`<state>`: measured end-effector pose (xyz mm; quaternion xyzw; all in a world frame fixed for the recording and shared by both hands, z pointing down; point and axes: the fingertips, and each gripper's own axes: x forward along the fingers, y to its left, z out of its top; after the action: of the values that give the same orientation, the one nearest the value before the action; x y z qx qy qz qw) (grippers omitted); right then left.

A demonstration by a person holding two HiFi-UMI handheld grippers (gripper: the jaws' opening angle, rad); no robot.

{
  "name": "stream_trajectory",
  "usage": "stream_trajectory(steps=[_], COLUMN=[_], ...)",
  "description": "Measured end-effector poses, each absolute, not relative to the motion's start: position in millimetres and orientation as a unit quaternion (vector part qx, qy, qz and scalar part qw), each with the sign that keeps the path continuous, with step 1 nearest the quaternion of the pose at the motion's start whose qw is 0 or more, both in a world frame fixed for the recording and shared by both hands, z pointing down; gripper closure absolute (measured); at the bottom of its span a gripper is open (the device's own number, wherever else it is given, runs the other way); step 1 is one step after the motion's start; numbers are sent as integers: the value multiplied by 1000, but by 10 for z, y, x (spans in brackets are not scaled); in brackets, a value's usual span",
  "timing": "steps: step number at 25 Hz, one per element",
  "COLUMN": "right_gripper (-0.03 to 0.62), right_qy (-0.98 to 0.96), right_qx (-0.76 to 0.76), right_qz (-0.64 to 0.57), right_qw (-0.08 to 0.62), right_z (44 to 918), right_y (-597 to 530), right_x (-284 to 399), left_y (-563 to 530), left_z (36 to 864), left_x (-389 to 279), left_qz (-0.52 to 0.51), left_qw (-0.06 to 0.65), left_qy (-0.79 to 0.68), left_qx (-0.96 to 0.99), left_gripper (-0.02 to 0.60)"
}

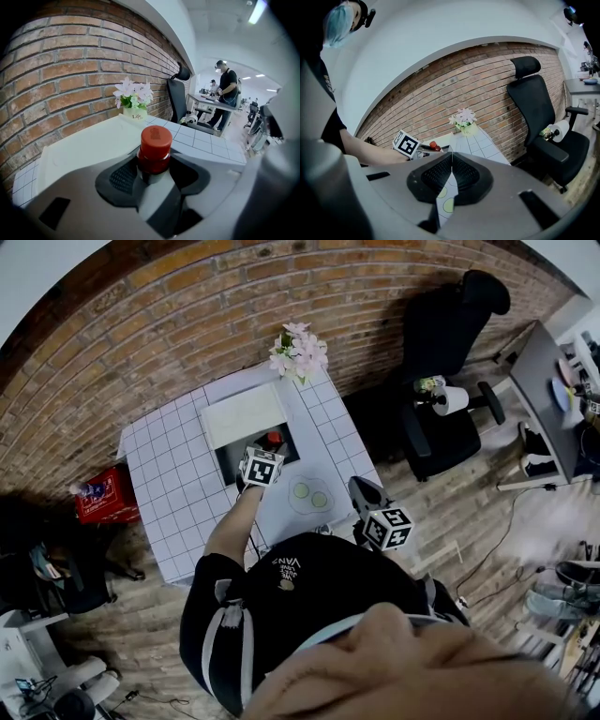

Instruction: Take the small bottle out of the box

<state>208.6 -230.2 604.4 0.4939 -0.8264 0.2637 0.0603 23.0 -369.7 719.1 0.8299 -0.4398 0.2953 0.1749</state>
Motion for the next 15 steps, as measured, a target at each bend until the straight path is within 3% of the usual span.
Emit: stream_trajectory(steps=[15], right_gripper=[591], right_qy=[-825], right_qx=[500], right_qz=[257], right_qw=[56], right_z=[5967], right_y=[-2128], right_x=[1723], left_y=[-3307], left_z=[6613], left_x=[116], left_qz=[264], left_qw=[152], left_qy=[-410], left_qx=[859], left_gripper=[359])
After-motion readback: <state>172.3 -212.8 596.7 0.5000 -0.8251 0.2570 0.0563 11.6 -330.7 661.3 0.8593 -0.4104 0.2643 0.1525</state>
